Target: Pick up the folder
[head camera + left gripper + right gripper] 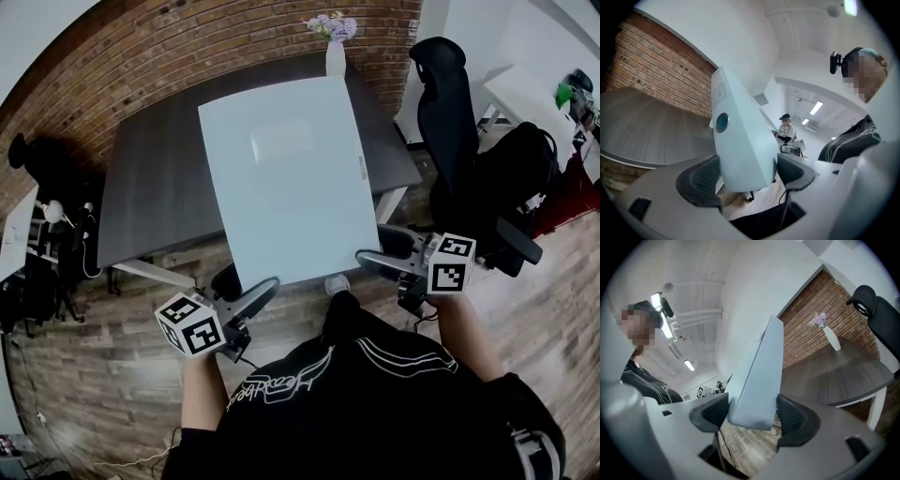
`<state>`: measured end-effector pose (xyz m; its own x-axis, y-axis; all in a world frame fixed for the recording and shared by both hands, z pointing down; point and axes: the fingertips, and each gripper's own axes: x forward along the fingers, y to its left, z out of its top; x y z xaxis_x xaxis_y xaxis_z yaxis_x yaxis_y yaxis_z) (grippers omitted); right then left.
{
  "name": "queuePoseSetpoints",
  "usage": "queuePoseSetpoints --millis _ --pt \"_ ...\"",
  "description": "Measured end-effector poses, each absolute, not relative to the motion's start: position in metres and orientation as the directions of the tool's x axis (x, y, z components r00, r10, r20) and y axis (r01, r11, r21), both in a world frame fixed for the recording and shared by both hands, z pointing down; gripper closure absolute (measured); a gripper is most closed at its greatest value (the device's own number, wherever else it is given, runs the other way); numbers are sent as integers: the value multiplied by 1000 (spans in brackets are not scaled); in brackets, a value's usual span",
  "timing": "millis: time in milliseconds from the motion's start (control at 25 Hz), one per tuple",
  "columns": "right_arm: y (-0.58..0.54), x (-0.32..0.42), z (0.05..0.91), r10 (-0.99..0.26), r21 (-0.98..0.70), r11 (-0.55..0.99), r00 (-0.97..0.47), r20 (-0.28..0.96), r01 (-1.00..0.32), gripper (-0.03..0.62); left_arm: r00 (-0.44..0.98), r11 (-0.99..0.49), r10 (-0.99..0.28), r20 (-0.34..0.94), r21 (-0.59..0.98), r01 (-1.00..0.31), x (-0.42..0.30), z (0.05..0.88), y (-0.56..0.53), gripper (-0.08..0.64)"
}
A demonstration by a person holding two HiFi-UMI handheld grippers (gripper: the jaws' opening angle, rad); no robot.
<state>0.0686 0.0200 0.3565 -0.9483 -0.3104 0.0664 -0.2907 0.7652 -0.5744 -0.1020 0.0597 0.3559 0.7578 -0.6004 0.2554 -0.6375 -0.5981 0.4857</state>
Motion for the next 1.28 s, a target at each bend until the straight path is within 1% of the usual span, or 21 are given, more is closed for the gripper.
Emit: queuePoseSetpoints --millis 600,1280 --pt "26 66 358 -308 -580 762 -949 67 -288 313 750 -608 -612 251 457 -649 -104 350 64 187" --pt "22 67 362 -308 -583 758 -948 73 -291 311 743 -589 -618 257 474 -654 -103 356 61 186"
